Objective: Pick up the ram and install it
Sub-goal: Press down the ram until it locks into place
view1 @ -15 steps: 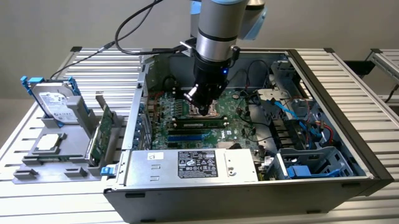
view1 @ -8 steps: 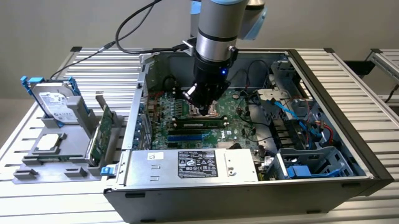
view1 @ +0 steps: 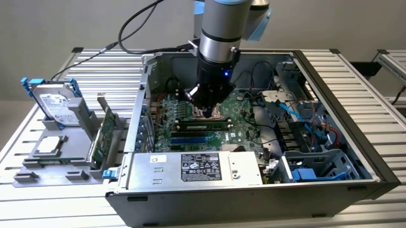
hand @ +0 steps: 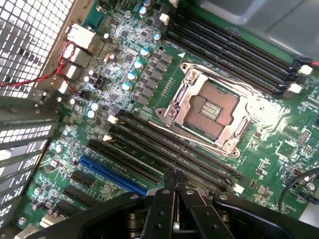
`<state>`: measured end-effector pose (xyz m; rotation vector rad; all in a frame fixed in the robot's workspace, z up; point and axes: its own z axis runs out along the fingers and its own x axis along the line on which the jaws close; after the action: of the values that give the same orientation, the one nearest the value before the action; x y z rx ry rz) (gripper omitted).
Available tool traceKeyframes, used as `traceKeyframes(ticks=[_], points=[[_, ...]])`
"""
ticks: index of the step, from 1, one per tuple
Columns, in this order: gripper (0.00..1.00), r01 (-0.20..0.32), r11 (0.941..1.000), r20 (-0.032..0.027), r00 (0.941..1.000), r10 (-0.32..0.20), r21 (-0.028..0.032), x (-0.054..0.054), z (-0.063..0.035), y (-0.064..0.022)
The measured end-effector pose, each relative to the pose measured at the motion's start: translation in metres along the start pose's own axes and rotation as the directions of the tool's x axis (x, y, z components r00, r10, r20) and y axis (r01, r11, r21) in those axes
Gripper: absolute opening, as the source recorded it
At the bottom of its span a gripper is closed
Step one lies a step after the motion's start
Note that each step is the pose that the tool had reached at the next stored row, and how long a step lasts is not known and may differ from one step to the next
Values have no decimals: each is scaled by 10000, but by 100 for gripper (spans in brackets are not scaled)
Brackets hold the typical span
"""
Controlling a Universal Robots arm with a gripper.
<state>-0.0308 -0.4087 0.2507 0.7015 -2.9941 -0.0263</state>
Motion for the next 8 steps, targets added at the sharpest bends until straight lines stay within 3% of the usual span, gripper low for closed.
traceKeyframes(ticks=[8], points=[[11,-918,9958,-28,9958,918,69,0,0,0]])
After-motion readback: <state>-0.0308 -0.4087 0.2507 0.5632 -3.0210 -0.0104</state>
